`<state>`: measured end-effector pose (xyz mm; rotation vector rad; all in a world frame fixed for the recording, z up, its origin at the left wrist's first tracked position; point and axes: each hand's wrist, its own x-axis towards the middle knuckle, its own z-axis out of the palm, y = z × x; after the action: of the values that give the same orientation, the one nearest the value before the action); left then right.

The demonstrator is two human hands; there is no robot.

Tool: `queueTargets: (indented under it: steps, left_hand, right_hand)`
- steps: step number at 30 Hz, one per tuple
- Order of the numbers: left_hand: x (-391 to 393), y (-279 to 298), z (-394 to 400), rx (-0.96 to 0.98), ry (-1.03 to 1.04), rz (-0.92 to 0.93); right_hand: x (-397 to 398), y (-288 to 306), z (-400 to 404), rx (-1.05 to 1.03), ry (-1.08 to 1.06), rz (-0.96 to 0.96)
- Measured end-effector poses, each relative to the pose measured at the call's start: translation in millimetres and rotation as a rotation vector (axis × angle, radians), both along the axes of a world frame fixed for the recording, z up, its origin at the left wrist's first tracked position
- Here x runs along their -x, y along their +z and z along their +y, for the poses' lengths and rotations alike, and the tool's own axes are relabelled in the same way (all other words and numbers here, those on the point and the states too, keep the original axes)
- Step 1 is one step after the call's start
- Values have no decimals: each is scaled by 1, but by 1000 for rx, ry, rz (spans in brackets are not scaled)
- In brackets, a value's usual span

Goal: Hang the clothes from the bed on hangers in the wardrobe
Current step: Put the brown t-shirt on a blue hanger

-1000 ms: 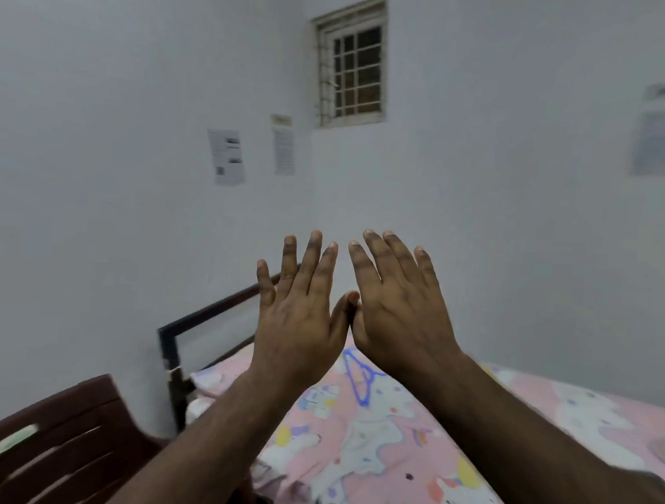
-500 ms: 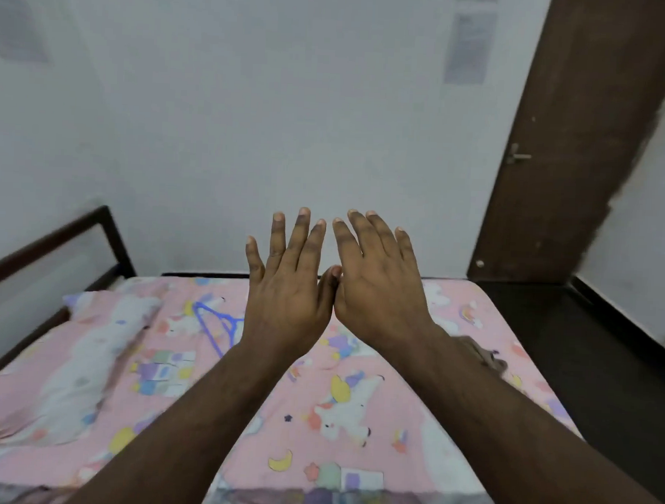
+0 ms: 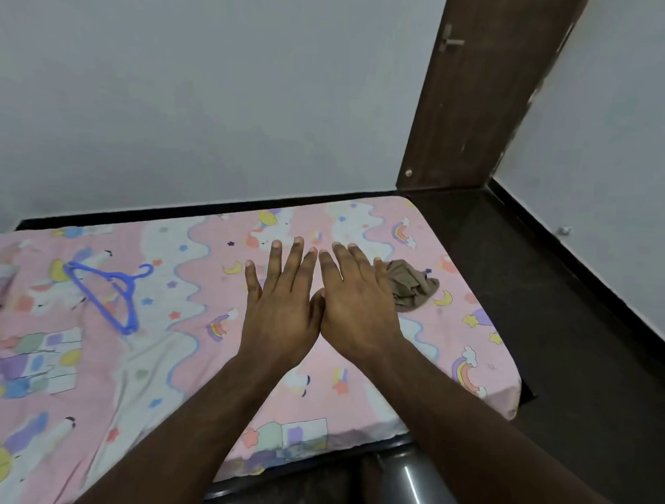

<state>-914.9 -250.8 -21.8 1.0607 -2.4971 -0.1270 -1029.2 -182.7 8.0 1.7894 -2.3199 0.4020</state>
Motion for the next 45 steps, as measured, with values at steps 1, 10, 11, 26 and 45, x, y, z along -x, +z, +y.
queueTargets:
  steps: [1,10,11,26,45]
  left_hand:
    - [15,-8,-6,-13,-9,-10]
    - [201,-109,-78,-376,12,-114]
    - [221,-126,-86,-413,16,-134]
    - [406,-321,-175,-656,-12,-111]
    - [296,-290,-249,-689,-30,141]
  right_hand:
    - [15,-9,-7,-16,-7,-11]
    - [203,-134,-81,-185,-155,-317]
    - [226,-150,-87,-217,-186,-395]
    - [450,-334,-161,-461,-463,-557]
    - [290,-318,-248,-137,-167,-443]
